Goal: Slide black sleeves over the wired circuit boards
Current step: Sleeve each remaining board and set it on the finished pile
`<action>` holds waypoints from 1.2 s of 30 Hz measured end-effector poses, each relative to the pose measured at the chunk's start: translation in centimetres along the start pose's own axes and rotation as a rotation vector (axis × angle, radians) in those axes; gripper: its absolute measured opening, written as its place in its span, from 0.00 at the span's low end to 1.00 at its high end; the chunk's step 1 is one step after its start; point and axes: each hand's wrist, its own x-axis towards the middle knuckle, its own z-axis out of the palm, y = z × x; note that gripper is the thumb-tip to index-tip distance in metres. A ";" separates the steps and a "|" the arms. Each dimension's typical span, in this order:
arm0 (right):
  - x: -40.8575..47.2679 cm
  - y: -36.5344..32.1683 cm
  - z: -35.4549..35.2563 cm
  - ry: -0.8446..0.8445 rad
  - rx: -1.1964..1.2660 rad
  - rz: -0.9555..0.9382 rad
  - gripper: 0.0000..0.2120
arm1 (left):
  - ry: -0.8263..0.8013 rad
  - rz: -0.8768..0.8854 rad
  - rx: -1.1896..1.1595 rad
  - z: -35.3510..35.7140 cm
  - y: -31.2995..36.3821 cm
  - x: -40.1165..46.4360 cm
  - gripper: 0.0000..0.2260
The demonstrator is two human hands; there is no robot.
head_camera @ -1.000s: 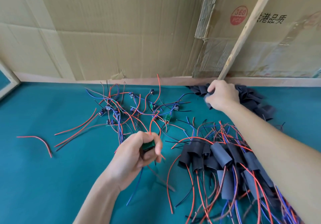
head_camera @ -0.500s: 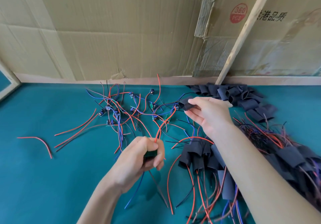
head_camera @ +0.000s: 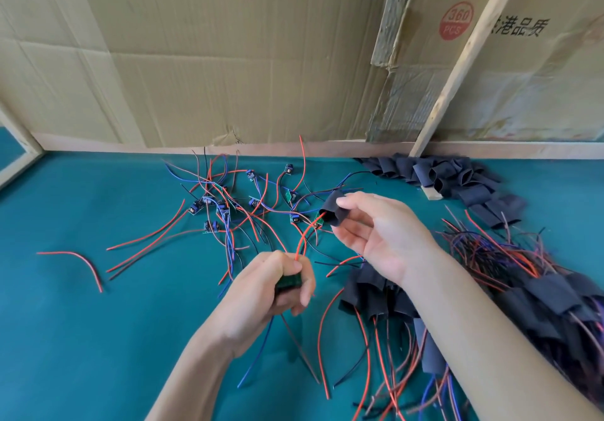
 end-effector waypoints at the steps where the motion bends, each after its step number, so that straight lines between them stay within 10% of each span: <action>1: -0.5 0.3 0.1 -0.014 0.015 -0.008 0.04 | 0.008 -0.005 0.004 0.0 0.0 0.0 0.17; 7: -3.1 3.1 1.0 -0.013 -0.160 -0.217 0.15 | 0.066 -0.066 -0.005 0.2 -0.1 0.2 0.18; 36: -3.4 5.1 -0.7 0.168 -0.527 -0.636 0.07 | 0.097 0.064 0.011 1.0 -1.4 0.2 0.23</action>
